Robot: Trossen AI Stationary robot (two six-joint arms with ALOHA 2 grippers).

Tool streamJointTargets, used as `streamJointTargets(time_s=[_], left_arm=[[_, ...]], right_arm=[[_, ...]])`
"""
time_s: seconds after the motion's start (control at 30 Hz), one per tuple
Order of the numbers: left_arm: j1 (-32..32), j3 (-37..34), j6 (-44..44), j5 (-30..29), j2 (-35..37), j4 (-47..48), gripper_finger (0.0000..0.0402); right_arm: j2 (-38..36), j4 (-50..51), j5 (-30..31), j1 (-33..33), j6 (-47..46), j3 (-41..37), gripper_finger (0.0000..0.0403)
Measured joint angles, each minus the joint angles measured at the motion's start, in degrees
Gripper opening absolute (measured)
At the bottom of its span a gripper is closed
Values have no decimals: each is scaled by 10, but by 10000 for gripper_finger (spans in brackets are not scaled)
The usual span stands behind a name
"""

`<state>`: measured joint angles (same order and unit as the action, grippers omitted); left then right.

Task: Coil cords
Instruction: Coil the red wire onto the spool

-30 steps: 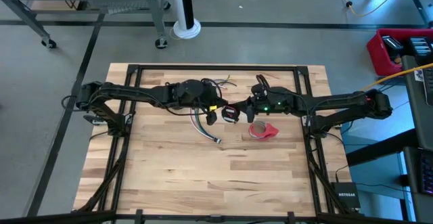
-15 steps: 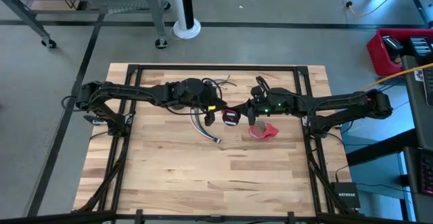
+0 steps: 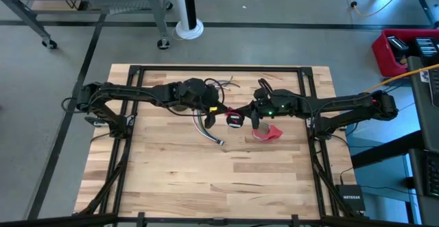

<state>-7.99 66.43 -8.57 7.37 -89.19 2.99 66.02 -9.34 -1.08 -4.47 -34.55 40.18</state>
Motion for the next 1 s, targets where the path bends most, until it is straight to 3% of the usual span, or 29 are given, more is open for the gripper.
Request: streamJointTargets(time_s=[0.8,1.0], left_arm=[[1,0,14,76,1,-25,31],[1,0,29,93,1,-27,6]], right_arm=[[0,-49,-30,0,19,0,1],[0,-64,-32,0,19,0,1]])
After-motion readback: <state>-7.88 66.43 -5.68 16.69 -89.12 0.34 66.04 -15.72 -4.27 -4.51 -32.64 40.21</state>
